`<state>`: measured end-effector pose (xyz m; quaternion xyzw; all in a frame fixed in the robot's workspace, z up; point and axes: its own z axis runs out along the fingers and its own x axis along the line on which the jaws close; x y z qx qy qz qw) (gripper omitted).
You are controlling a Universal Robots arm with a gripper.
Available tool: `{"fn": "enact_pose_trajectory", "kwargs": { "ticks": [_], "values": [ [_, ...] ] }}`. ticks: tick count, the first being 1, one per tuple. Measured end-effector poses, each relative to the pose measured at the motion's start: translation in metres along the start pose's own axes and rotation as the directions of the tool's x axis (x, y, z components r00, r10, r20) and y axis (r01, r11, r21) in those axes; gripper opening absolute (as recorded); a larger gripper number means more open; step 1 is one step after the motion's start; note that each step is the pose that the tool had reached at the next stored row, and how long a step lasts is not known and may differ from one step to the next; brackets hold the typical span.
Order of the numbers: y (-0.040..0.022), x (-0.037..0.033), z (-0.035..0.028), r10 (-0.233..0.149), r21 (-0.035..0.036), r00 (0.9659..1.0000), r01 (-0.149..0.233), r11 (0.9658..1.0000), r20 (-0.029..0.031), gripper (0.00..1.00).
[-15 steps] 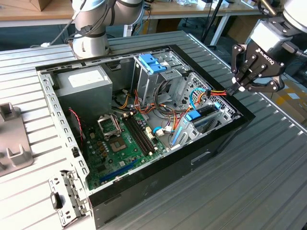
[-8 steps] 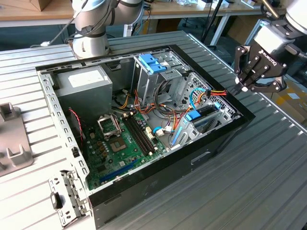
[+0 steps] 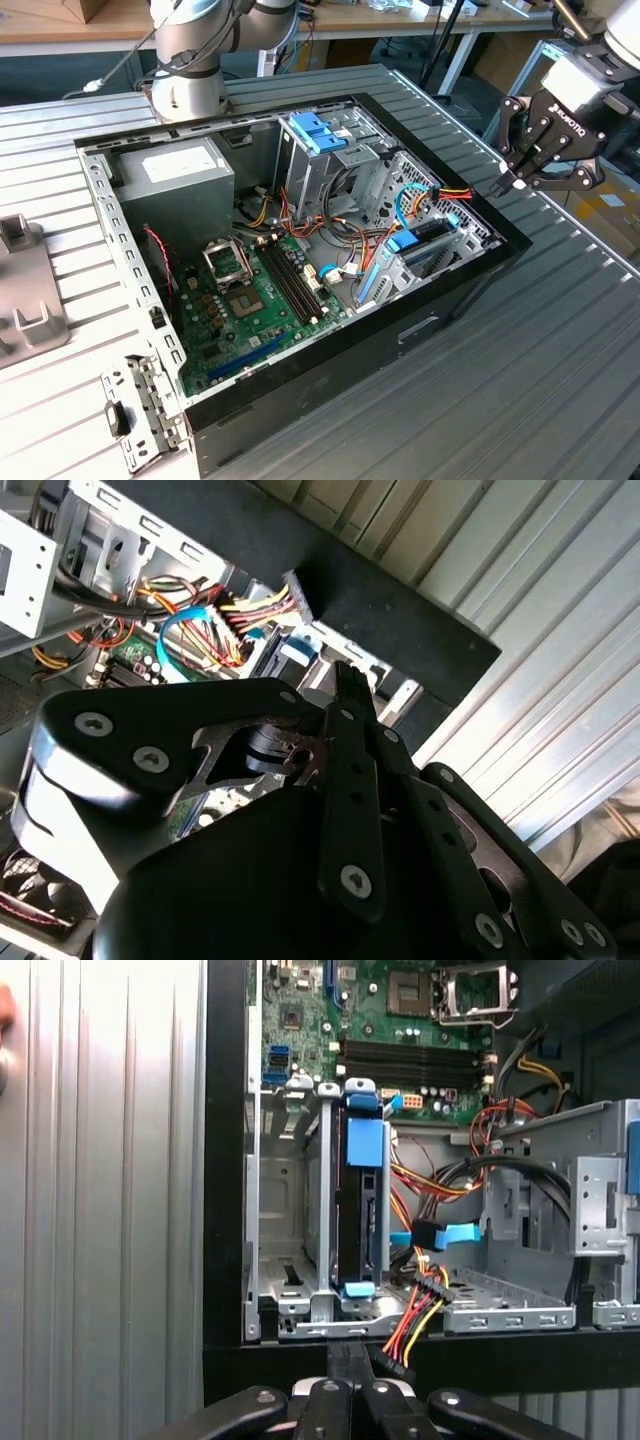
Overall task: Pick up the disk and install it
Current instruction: 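Pick up the disk, then insert the disk into the insertion slot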
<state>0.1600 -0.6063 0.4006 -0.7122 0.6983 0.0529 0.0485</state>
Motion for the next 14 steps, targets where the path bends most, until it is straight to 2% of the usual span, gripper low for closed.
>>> {"fn": "enact_pose_trajectory", "kwargs": {
  "ticks": [14],
  "values": [
    [-0.0003, 0.0003, 0.0013, 0.000, 0.0001, 1.0000, 0.000, 1.0000, 0.0001, 0.11]
  ]
}}
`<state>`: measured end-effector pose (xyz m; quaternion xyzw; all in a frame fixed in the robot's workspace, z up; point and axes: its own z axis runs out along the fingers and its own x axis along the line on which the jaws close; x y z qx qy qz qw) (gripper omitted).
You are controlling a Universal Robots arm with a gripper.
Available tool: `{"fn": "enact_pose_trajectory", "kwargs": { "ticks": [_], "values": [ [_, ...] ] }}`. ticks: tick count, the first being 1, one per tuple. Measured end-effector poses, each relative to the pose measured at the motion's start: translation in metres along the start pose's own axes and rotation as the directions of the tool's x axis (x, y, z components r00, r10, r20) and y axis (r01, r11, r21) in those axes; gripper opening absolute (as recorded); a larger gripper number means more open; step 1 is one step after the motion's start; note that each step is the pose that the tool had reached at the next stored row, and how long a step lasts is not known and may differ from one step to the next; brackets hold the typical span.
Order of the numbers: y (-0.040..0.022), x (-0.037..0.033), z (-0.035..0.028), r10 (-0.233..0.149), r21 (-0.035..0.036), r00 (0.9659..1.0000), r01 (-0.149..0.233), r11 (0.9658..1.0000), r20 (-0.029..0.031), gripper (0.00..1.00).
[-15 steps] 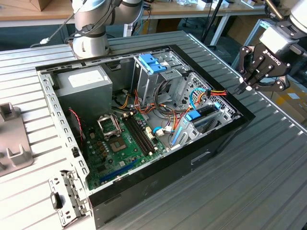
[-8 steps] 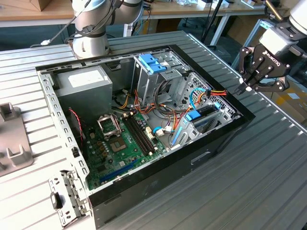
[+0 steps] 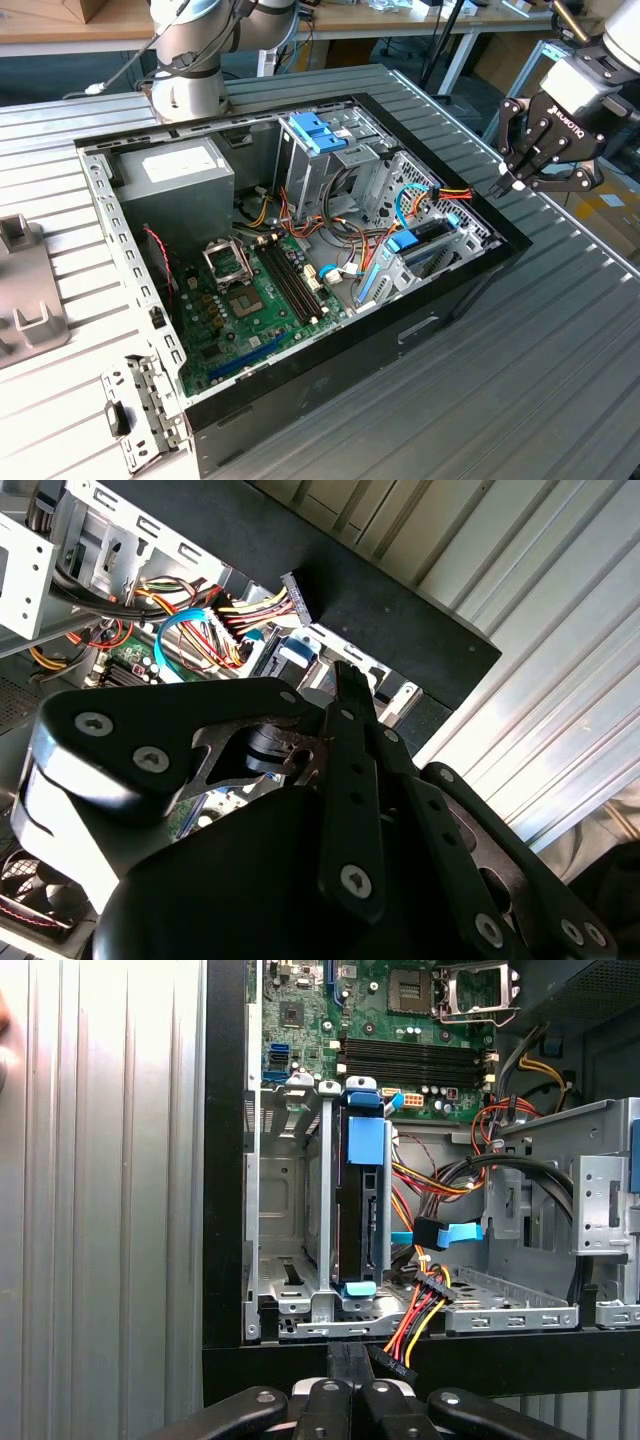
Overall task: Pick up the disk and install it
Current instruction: 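Insert the disk into the insertion slot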
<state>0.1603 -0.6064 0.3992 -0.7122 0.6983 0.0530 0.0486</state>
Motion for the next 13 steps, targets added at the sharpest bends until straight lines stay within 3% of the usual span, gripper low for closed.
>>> {"fn": "enact_pose_trajectory", "kwargs": {
  "ticks": [2, 4, 7, 8, 13],
  "values": [
    [0.0000, 0.0000, 0.0000, 0.000, 0.0000, 1.0000, 0.000, 1.0000, 0.0000, 0.11],
    [0.0000, 0.0000, 0.0000, 0.000, 0.0000, 1.0000, 0.000, 1.0000, 0.0000, 0.24],
    [-0.0001, 0.0000, 0.0000, 0.000, 0.0000, 1.0000, 0.000, 1.0000, 0.0000, 0.29],
    [-0.0001, 0.0000, 0.0000, 0.000, 0.0000, 1.0000, 0.000, 1.0000, 0.0000, 0.36],
    [-0.0011, 0.0000, 0.0000, -0.002, -0.0002, 1.0000, 0.002, 1.0000, -0.0001, 0.36]
  ]
}}
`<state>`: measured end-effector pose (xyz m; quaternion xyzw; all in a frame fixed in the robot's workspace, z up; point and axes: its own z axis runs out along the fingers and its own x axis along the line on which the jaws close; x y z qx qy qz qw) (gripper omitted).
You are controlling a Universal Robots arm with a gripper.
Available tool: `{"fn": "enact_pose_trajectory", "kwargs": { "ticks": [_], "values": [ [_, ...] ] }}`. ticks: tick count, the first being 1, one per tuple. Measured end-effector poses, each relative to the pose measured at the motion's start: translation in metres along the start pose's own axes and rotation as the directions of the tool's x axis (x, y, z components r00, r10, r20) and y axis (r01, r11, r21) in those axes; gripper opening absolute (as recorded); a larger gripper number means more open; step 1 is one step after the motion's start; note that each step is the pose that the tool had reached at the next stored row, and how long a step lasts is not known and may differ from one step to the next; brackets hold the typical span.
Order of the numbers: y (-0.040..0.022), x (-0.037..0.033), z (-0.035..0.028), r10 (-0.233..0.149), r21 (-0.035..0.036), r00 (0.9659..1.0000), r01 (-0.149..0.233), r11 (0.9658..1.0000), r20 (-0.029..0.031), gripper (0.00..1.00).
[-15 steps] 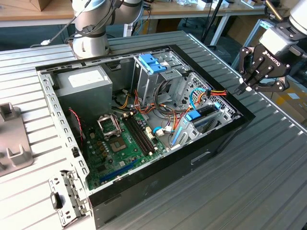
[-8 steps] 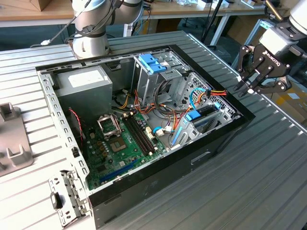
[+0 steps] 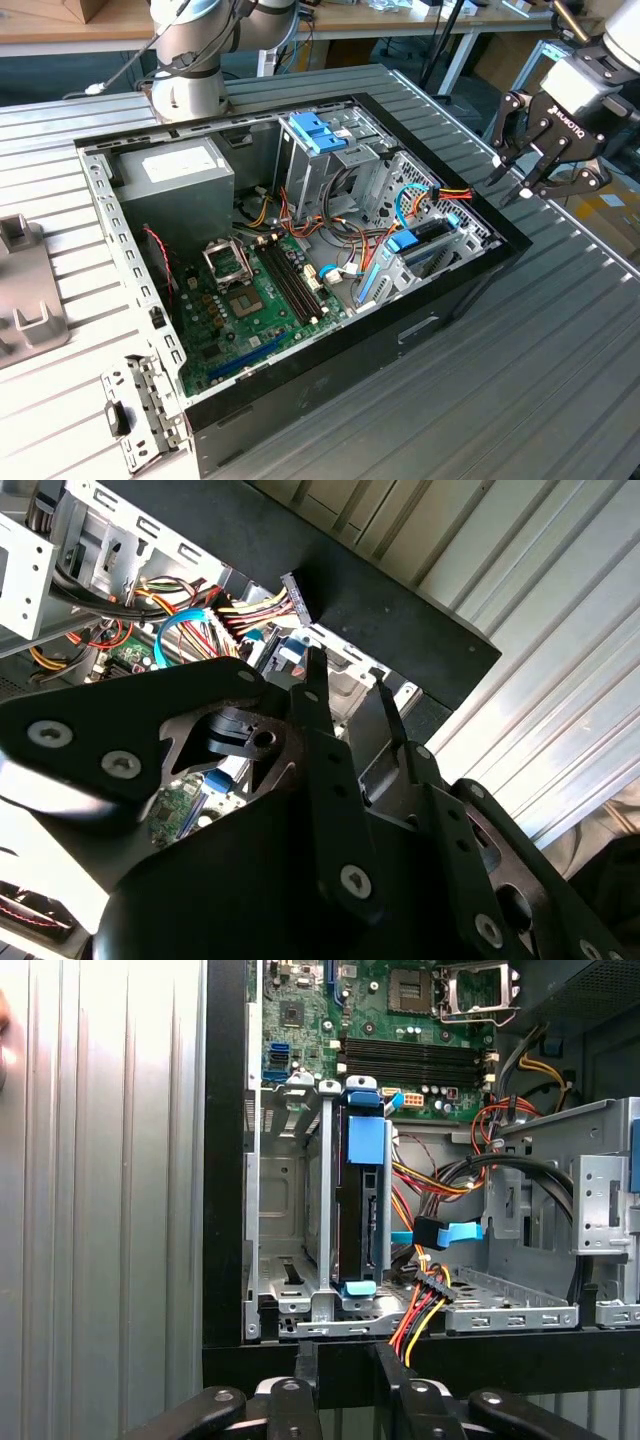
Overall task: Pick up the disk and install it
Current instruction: 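Insert the disk into the insertion slot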
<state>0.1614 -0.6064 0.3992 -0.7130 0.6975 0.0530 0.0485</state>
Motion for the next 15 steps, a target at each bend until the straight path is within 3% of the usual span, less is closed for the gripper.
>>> {"fn": "enact_pose_trajectory", "kwargs": {
  "ticks": [7, 15],
  "values": [
    [-0.0080, -0.0003, 0.0001, -0.012, -0.0023, 0.9999, 0.012, 0.9999, 0.0001, 0.36],
    [-0.0108, -0.0019, 0.0017, -0.108, -0.0161, 0.9942, 0.108, 0.9940, 0.0004, 0.36]
  ]
}}
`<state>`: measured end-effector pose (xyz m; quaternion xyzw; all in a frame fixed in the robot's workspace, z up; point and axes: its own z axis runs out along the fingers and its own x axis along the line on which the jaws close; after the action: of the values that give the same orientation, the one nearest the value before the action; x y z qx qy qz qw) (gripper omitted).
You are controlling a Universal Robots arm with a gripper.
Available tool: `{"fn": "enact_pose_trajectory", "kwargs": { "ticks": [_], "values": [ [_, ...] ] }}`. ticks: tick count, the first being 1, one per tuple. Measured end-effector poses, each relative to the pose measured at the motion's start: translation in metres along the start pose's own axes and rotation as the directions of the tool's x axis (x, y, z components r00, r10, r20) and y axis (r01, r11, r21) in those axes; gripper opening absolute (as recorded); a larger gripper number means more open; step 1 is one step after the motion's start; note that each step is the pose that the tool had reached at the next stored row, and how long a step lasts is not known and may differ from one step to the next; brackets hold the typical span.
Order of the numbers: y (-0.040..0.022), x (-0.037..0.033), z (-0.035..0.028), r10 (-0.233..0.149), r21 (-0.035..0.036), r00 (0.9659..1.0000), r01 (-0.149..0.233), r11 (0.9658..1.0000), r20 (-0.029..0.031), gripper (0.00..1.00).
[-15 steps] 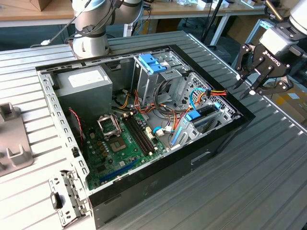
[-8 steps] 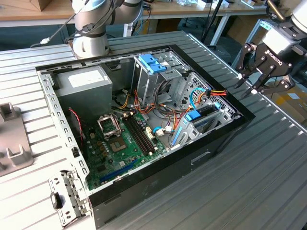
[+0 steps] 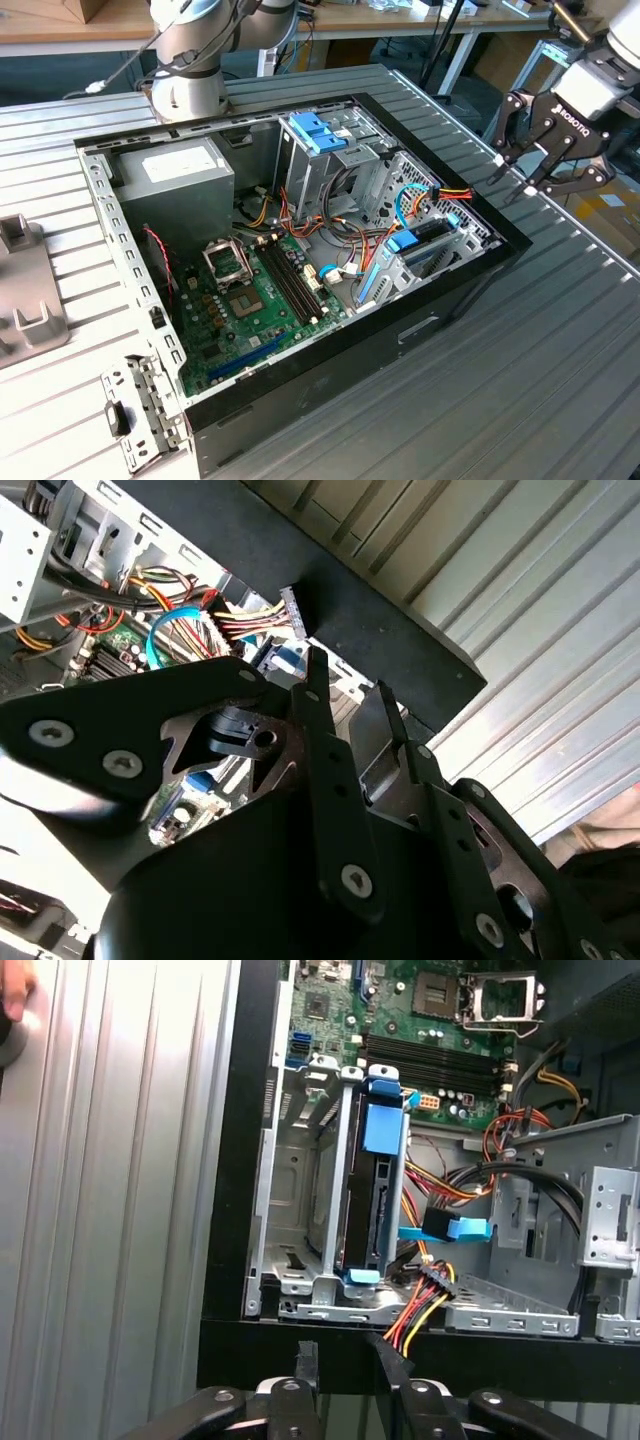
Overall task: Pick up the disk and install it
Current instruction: 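Insert the disk into the insertion slot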
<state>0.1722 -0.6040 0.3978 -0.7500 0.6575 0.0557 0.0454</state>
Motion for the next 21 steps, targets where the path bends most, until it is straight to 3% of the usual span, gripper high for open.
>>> {"fn": "enact_pose_trajectory", "kwargs": {
  "ticks": [4, 9, 13, 17, 21],
  "values": [
    [-0.0008, -0.0029, 0.0018, -0.033, -0.0048, 0.9994, 0.033, 0.9994, -0.0002, 0.36],
    [-0.0019, -0.0072, 0.0056, -0.091, -0.0131, 0.9959, 0.091, 0.9958, 0.0001, 0.36],
    [-0.0042, -0.0101, 0.0095, -0.154, -0.0224, 0.9880, 0.154, 0.9878, 0.0009, 0.36],
    [-0.0058, -0.0114, 0.0116, -0.192, -0.0278, 0.9815, 0.192, 0.9811, 0.0016, 0.36],
    [-0.0076, -0.0130, 0.0142, -0.231, -0.0336, 0.9728, 0.231, 0.9723, 0.0026, 0.36]
  ]
}}
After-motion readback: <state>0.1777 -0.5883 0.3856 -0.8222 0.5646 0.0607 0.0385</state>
